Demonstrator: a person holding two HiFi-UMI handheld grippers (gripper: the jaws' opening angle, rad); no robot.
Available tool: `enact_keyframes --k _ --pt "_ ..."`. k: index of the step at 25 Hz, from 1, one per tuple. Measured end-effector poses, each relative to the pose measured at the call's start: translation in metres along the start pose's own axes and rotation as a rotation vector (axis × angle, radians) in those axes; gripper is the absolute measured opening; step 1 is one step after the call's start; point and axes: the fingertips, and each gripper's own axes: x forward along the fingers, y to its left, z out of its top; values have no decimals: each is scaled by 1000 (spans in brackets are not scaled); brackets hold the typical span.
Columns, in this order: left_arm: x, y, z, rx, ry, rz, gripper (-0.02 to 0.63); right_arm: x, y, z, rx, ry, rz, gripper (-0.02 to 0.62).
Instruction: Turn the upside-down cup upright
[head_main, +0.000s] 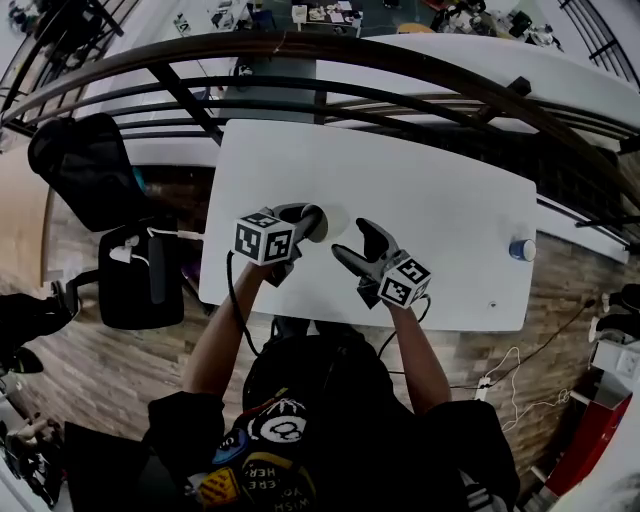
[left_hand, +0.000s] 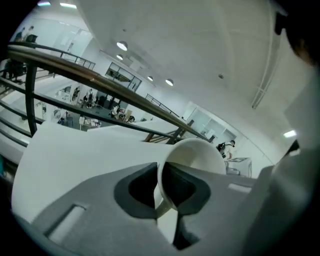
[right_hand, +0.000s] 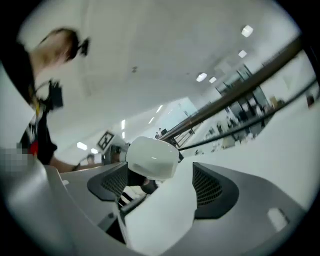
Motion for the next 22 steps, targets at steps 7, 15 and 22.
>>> enact_keyframes --k 7,15,22 --pt "-10 -4 26 173 -169 95 38 20 -1 31 955 -255 396 452" --pt "-18 -34 27 536 -268 138 38 43 -2 29 1307 -233 496 377" --pt "-15 -22 0 639 -192 188 74 39 -12 23 947 -209 327 374"
